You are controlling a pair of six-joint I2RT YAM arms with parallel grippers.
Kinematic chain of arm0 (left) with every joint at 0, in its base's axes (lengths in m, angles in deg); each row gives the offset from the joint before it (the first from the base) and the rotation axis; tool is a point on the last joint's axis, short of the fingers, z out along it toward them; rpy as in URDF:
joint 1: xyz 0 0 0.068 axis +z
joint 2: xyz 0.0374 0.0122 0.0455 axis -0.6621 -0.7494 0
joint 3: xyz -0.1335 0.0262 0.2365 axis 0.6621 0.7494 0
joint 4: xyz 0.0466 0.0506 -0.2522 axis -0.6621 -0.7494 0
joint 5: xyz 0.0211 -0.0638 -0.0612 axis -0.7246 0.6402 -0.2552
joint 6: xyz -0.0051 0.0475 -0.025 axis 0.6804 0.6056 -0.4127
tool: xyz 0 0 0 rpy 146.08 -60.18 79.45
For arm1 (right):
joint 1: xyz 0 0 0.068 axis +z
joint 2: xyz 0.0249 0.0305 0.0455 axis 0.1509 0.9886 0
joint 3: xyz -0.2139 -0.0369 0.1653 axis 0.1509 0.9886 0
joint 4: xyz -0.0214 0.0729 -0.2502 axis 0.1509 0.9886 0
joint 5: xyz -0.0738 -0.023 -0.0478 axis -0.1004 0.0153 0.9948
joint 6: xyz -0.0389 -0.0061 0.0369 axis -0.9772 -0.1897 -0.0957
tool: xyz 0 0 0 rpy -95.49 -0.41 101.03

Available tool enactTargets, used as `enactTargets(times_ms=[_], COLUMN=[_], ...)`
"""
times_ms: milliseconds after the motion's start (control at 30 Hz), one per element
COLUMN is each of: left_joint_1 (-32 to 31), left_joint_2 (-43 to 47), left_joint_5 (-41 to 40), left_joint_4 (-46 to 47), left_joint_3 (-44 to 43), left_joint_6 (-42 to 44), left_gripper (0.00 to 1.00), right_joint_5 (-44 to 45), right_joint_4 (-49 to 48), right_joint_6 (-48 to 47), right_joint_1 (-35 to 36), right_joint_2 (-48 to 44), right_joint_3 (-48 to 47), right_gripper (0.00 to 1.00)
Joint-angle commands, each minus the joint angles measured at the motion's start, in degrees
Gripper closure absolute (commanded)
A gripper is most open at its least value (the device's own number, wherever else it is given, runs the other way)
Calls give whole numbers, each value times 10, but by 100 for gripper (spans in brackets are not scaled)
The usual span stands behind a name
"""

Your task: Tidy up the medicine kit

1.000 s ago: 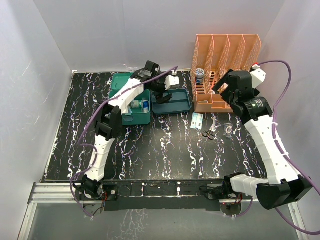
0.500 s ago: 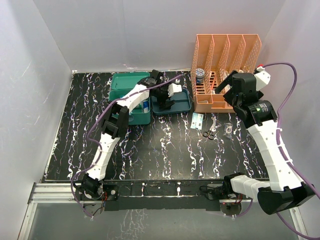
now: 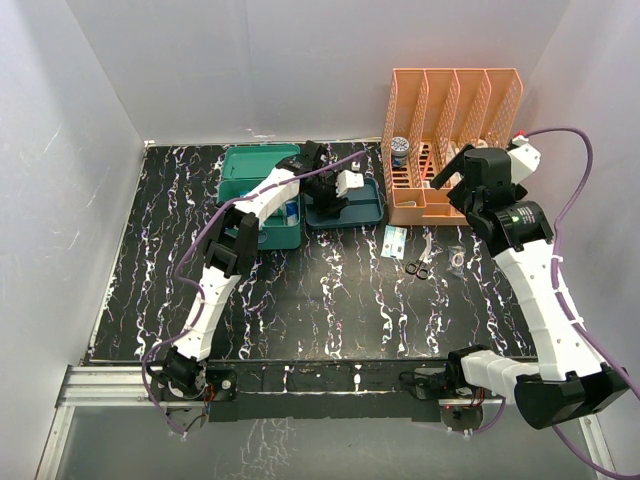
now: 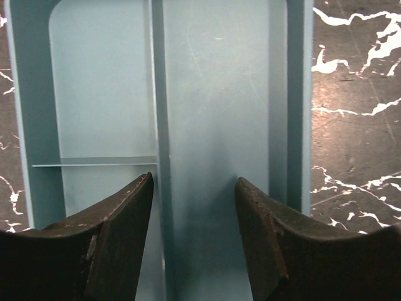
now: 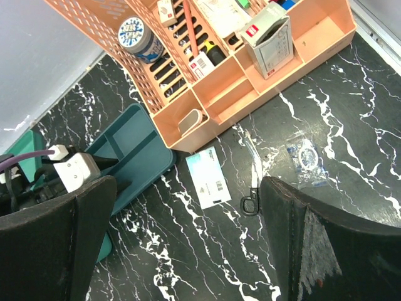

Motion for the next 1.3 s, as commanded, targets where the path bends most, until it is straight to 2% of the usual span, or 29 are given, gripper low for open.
enactTargets(times_ms=[0,267,467,767,900,1267], left_joint_1=[-3,-4,-9,-23,-30,-54], left_joint_2=[3,4,10,53,85,194], left_joint_5=[17,10,2,6,3,15], left_joint_4=[-95,-123,-134,-118,-137,-209], left_joint_3=[-8,0,2,-15,-32,9], left_joint_6=[33,41,41,4,-9,-18], left_gripper=[50,65,100,100,100,100], right_joint_5=[10,6,3,3,10,0], right_joint_4=[-23,-27,-27,-22,-18,-40], right_joint_6=[-2,3,7,12,12,-4], right_joint_1=[-4,-5,-6,-6,-7,-7], right_joint_2=[-14,-28,-40,-59,-66,-42], right_joint_3=[12,31,40,46,47,45], right_gripper=[2,2,2,2,2,2])
